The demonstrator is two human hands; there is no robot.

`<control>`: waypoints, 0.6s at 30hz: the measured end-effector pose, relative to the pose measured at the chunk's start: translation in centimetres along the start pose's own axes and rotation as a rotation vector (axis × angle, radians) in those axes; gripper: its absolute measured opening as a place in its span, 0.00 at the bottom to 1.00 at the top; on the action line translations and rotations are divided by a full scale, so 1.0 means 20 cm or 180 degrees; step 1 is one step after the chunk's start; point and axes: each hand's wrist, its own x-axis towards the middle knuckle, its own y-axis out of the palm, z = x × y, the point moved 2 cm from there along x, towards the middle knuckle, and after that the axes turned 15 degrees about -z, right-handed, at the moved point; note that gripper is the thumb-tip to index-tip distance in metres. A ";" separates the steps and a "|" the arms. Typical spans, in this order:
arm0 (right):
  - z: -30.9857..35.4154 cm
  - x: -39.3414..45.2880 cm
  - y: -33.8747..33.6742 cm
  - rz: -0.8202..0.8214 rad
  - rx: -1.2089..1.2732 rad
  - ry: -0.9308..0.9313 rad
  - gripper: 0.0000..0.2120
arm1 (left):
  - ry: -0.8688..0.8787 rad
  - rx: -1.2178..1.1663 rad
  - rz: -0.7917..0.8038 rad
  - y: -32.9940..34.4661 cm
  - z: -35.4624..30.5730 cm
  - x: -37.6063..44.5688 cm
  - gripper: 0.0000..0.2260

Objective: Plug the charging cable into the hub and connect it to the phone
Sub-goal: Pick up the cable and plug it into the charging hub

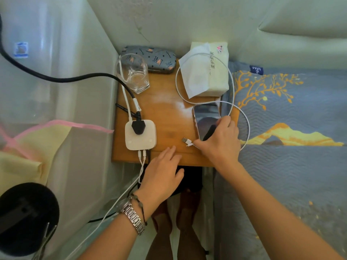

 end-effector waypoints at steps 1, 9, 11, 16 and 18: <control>0.01 0.00 -0.01 0.0004 0.0059 0.0055 0.37 | -0.0008 -0.0019 0.0011 0.00 0.00 0.00 0.20; 0.12 -0.12 -0.07 -0.0056 0.0466 0.0085 0.32 | -0.0288 -0.0306 -0.0158 -0.11 0.02 -0.07 0.19; 0.18 -0.15 -0.07 -0.0019 0.0584 0.0064 0.31 | -0.0374 -0.0428 -0.0368 -0.17 0.04 -0.10 0.18; 0.30 -0.21 0.03 0.0161 0.0878 0.0097 0.32 | -0.0693 -0.0581 -0.0743 -0.28 0.11 -0.15 0.17; 0.33 -0.24 0.07 0.0202 0.0975 0.0121 0.32 | -0.0807 -0.0650 -0.0860 -0.30 0.14 -0.17 0.17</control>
